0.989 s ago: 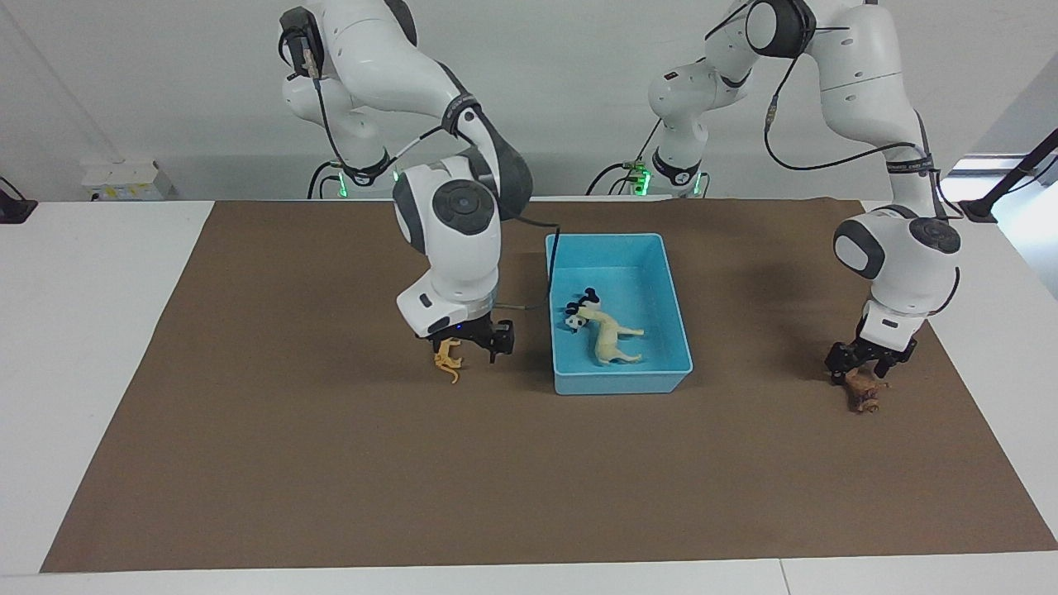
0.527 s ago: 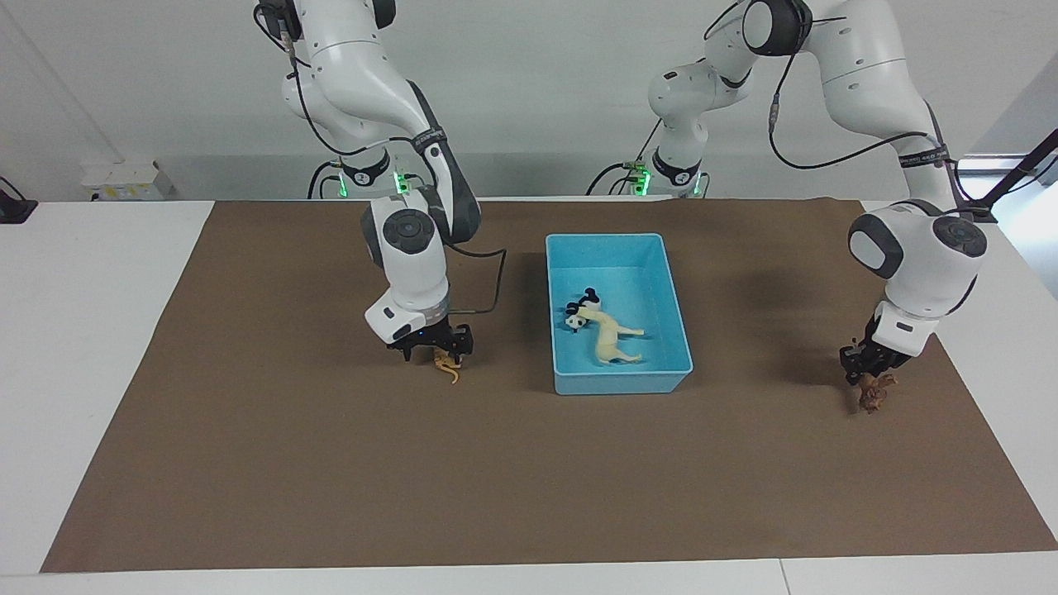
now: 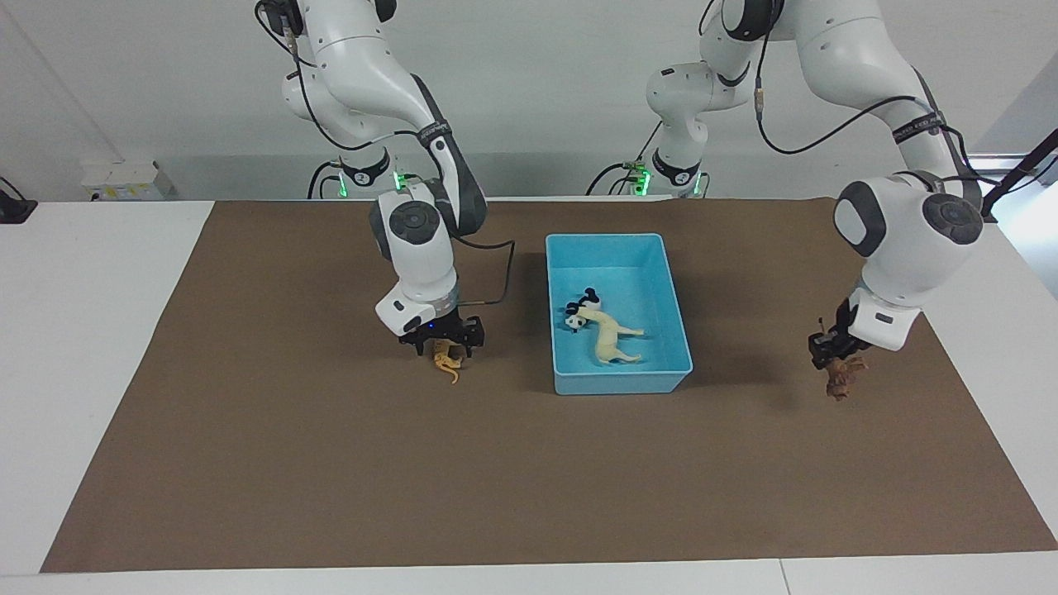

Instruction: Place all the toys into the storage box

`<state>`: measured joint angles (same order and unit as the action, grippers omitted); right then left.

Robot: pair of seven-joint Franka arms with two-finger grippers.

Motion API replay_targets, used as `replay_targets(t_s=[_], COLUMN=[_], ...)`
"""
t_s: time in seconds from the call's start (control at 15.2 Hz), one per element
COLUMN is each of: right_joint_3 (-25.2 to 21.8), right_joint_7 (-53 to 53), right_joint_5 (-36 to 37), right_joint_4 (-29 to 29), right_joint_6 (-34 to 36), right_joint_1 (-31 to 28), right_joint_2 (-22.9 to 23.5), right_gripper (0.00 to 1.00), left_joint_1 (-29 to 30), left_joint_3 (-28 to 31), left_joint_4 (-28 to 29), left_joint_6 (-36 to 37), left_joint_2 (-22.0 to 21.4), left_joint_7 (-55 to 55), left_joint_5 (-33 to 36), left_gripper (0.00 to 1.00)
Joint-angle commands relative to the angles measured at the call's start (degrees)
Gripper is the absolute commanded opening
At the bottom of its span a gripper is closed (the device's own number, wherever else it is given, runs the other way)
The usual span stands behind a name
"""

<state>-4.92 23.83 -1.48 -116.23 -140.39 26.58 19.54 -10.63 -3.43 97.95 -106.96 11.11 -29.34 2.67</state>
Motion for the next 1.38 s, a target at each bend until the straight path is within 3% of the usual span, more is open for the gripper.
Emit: replay_targets(t_s=[0.0, 0.07, 0.13, 0.2, 0.26, 0.33, 0.59, 0.73, 0.86, 0.99, 1.12, 1.32], right_joint_3=[0.4, 0.4, 0.5, 0.5, 0.5, 0.5, 0.5, 0.5, 1.1, 1.1, 0.9, -0.2], right_joint_7=[-2.2, -1.4, -0.8, -0.5, -0.7, -0.5, -0.3, 0.3, 4.2, 8.5, 13.5, 20.3], right_joint_5=[-1.2, -1.3, -1.4, -1.4, -1.4, -1.5, -1.6, -2.7, -6.9, -7.2, -7.0, -4.9], right_joint_4=[-3.8, -3.7, -3.4, -3.0, -2.0, -0.1, 9.2, 16.3, 28.4, 41.1, 50.2, 54.2], right_joint_6=[-2.4, -2.3, -1.7, -0.6, 1.1, 4.1, 14.8, 22.0, 30.5, 38.3, 40.3, 38.7], right_joint_1=[-0.4, -0.3, -0.3, -0.3, -0.7, -0.6, -0.5, -0.3, 0.0, 4.0, 7.5, 15.6], right_joint_2=[-2.2, -2.2, -2.2, -2.2, -2.2, -2.1, -1.4, -1.4, 0.6, 5.6, 9.7, 14.0], right_gripper=[0.65, 0.01, 0.00, 0.00, 0.00, 0.00, 0.00, 0.00, 0.00, 0.00, 0.00, 0.00], left_joint_1=[-7.7, -10.3, -12.1, -13.3, -14.2, -14.7, -14.4, -13.5, -7.9, -2.8, 1.4, 3.8], left_joint_3=[1.1, 1.1, 1.1, 1.1, 1.1, 1.1, 1.2, 1.9, 2.1, 2.2, 2.2, 2.4], left_joint_4=[4.0, 5.5, 7.8, 9.7, 11.2, 11.6, 10.2, 7.0, 2.8, -1.0, -2.2, -2.2], left_joint_6=[1.1, 0.4, -1.0, -3.4, -4.6, -4.7, -3.4, 0.9, 6.0, 11.7, 16.7, 22.0], left_joint_2=[-2.1, -2.8, -3.7, -4.5, -5.0, -5.3, -5.3, -6.3, -7.1, -7.6, -9.0, -11.6], left_joint_7=[-8.8, -10.6, -11.7, -12.2, -12.3, -12.1, -12.0, -10.8, -3.5, 4.9, 14.8, 22.7], left_joint_5=[-2.1, -2.9, -4.6, -5.2, -5.3, -5.3, -5.2, -4.8, -4.6, -4.6, -4.2, -1.1], left_gripper=[0.02, 0.02, 0.04, 0.24, 0.55, 1.00, 1.00, 1.00, 1.00, 1.00, 1.00, 1.00])
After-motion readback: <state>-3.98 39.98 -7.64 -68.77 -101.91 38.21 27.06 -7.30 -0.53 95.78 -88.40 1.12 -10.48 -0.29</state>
